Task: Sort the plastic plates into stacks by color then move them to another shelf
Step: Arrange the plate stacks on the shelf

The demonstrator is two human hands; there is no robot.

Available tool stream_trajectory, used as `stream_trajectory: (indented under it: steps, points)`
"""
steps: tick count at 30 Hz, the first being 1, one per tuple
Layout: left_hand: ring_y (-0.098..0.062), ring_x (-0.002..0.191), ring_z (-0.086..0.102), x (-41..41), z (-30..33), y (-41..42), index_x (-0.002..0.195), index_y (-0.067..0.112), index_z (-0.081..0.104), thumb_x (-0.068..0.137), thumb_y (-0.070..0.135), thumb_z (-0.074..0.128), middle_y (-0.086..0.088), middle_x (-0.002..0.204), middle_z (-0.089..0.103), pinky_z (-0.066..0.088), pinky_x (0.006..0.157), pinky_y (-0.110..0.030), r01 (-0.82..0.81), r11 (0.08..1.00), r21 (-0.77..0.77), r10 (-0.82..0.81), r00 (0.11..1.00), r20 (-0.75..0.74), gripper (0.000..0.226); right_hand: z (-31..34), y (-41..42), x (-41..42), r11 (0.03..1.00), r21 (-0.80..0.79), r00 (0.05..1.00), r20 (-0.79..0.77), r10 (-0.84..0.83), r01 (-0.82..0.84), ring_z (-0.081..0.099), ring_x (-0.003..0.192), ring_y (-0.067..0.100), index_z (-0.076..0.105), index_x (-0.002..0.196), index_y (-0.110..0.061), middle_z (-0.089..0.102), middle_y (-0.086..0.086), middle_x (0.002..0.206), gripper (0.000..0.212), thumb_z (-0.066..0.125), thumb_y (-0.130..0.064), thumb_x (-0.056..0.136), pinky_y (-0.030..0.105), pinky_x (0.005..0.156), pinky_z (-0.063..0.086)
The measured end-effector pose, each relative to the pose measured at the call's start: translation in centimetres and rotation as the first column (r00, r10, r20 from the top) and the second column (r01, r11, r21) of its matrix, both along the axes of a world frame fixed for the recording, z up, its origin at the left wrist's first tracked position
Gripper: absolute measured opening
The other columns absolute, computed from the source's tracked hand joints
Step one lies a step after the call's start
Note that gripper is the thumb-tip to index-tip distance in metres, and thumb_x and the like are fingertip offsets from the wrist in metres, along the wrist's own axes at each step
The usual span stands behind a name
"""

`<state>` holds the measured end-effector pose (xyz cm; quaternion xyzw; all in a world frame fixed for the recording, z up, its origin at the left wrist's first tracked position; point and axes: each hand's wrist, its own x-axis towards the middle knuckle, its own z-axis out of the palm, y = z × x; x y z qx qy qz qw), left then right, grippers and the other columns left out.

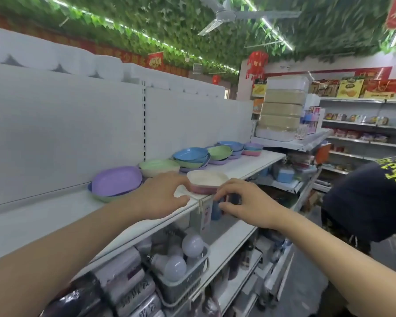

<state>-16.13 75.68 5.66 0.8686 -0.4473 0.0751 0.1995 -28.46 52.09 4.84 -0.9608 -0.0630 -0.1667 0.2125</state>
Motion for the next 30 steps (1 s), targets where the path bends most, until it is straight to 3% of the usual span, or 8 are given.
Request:
stream_trajectory:
  steps: [4,8,12,15,18,22,27,30]
  points:
    - [-0.010,0.117,0.055,5.1,1.0,-5.2,0.118,0.042,0.061,0.089,0.047,0.057,0.013,0.130,0.057,0.044,0.103,-0.041,0.003,1.000,0.009,-0.003,1.000,0.011,0.030,0.4,-5.5,4.5,0.998,0.045,0.999,0.019,-0.043,0.042,0.056,0.102,-0.005,0.075,0.104,-0.032,0.063,-0.014,0.112,0.013,0.071,-0.026,0.093,0.013,0.086,0.042]
    - [-0.010,0.117,0.055,9.4,1.7,-11.3,0.121,0.040,0.063,0.093,0.041,0.059,0.011,0.126,0.057,0.045,0.100,-0.038,-0.011,0.999,0.053,0.009,0.999,0.041,0.028,0.4,-11.1,9.6,0.998,0.051,0.999,0.032,-0.044,0.042,0.056,0.110,0.001,0.072,0.103,-0.039,0.063,-0.018,0.112,0.013,0.068,-0.034,0.091,0.028,0.098,0.047]
    - [-0.007,0.109,0.052,12.5,1.9,-17.5,0.121,0.040,0.061,0.094,0.042,0.057,0.013,0.123,0.057,0.039,0.089,-0.027,-0.029,0.998,0.050,0.025,0.997,0.071,0.027,0.2,-16.5,14.3,0.996,0.082,0.999,0.040,-0.027,0.024,0.056,0.111,0.001,0.072,0.104,-0.040,0.064,-0.019,0.113,0.015,0.067,-0.036,0.090,0.030,0.099,0.047]
    - [-0.010,0.114,0.054,14.2,1.7,-22.3,0.127,0.036,0.061,0.095,0.038,0.057,0.013,0.127,0.057,0.043,0.097,-0.030,-0.062,0.996,0.056,0.057,0.995,0.080,0.031,-0.4,-21.3,17.4,0.998,0.064,1.000,0.026,0.005,-0.007,0.055,0.109,0.000,0.072,0.106,-0.037,0.064,-0.021,0.114,0.016,0.067,-0.034,0.092,0.026,0.097,0.047]
    - [-0.016,0.111,0.059,15.8,1.6,-27.4,0.127,0.033,0.060,0.094,0.034,0.056,0.008,0.123,0.064,0.047,0.097,-0.036,-0.172,0.983,0.066,0.166,0.981,0.096,0.033,-0.8,-26.6,20.7,0.998,0.054,0.999,0.037,0.030,-0.032,0.057,0.104,0.001,0.072,0.106,-0.037,0.064,-0.022,0.112,0.014,0.066,-0.034,0.094,0.025,0.090,0.048]
    - [-0.017,0.102,0.059,18.3,1.3,-33.8,0.127,0.032,0.061,0.097,0.037,0.054,0.005,0.116,0.066,0.048,0.090,-0.033,-0.355,0.932,0.080,0.346,0.932,0.109,0.032,-1.1,-33.3,25.4,0.996,0.018,0.996,0.039,0.081,-0.082,0.059,0.098,0.004,0.071,0.105,-0.038,0.064,-0.020,0.110,0.013,0.063,-0.035,0.096,0.029,0.089,0.051]
    - [-0.025,0.108,0.060,22.7,1.5,-39.6,0.128,0.027,0.064,0.102,0.044,0.043,-0.002,0.122,0.062,0.049,0.090,-0.036,-0.505,0.843,0.186,0.474,0.860,0.188,0.037,-1.5,-37.8,30.2,0.983,0.067,0.986,0.012,0.168,-0.168,0.061,0.094,0.006,0.073,0.103,-0.034,0.062,-0.018,0.105,0.011,0.065,-0.030,0.097,0.035,0.090,0.053]
    - [-0.029,0.093,0.062,24.5,1.7,-41.8,0.108,0.015,0.070,0.104,0.041,0.041,-0.007,0.097,0.063,0.048,0.073,-0.036,-0.545,0.803,0.241,0.513,0.838,0.185,0.040,-2.1,-38.7,32.1,0.970,0.075,0.972,0.001,0.233,-0.232,0.062,0.093,0.006,0.072,0.103,-0.033,0.059,-0.017,0.103,0.011,0.063,-0.031,0.098,0.035,0.090,0.053]
